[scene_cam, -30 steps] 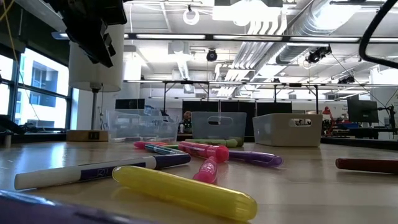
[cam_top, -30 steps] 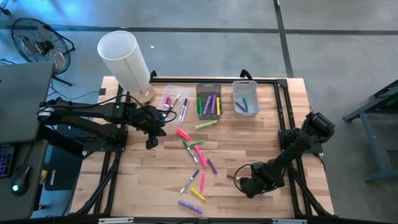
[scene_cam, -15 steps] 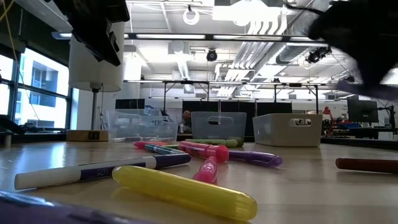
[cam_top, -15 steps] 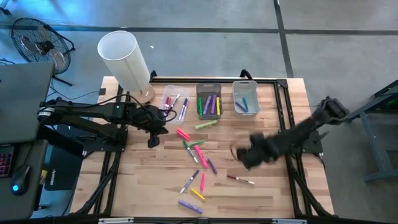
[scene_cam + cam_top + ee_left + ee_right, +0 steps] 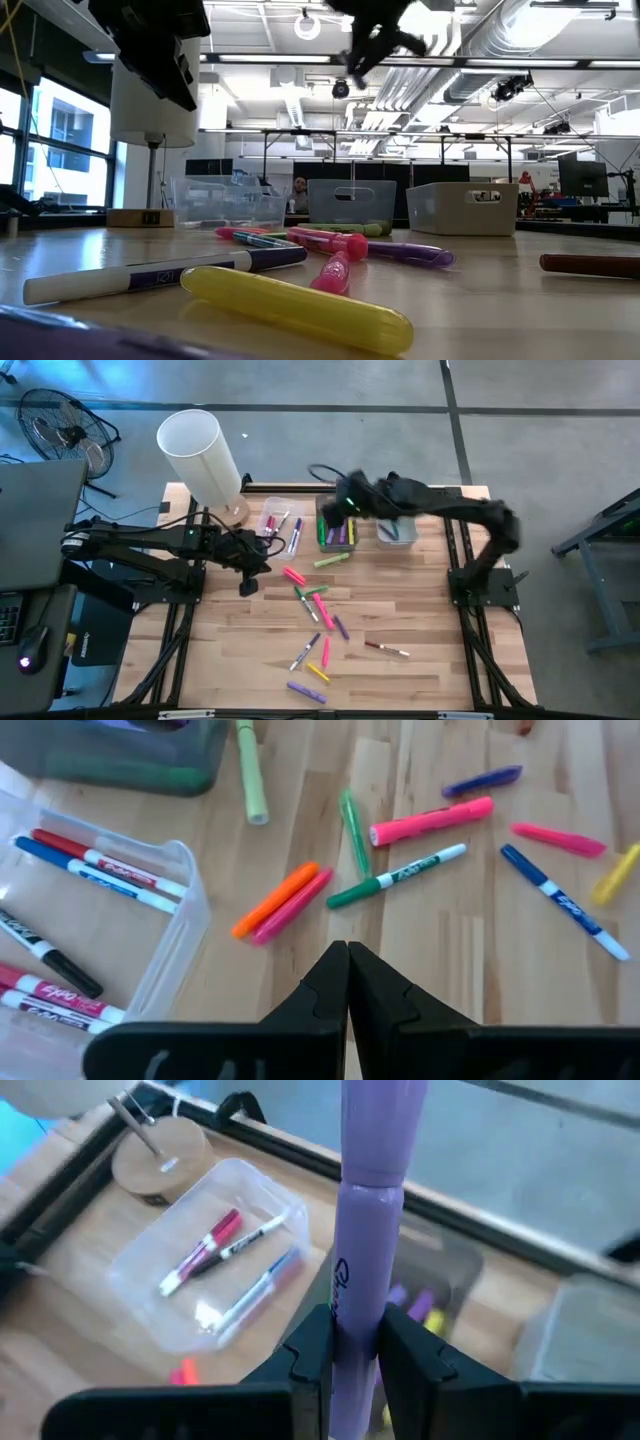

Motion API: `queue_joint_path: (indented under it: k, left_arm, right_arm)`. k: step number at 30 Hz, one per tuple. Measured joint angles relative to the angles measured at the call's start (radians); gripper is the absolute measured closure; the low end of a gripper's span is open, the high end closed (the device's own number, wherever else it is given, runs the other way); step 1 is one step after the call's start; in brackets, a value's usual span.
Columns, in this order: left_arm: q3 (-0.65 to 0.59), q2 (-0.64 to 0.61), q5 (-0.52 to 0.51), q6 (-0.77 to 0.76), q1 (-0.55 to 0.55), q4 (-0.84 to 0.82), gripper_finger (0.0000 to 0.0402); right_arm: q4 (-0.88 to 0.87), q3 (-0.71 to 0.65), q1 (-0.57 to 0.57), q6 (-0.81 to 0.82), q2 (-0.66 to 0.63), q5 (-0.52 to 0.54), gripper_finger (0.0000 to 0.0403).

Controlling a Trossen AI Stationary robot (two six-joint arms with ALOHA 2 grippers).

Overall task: Pick & Place Markers
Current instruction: Put the right violet highlighter into the black bin, then put the top pink pen into the gray bin

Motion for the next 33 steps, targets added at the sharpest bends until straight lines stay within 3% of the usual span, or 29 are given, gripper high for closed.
queue_joint_path:
  k: [6,14,22,30,33]
  left_arm:
    - [0.0,0.0,-0.008,-0.011,0.0,-0.001,0.0401]
    - [0.0,0.012,0.013,-0.014,0.0,-0.008,0.0401]
    - [0.001,0.045,0.014,-0.014,0.0,0.029,0.0386]
    - [0.001,0.108,0.004,0.0,0.0,0.065,0.028]
    - [0.001,0.129,-0.006,0.038,0.0,0.07,0.0252]
  right_arm:
    - [-0.106,0.23,-0.128,-0.106,0.274,-0.153,0.0353]
    - [-0.21,0.243,-0.155,-0.098,0.445,-0.209,0.0315]
    - [-0.242,0.243,-0.155,-0.1,0.47,-0.249,0.0285]
    - [-0.379,0.243,-0.118,-0.154,0.394,-0.229,0.0274]
    - [-0.412,0.202,-0.066,-0.209,0.328,-0.144,0.0274]
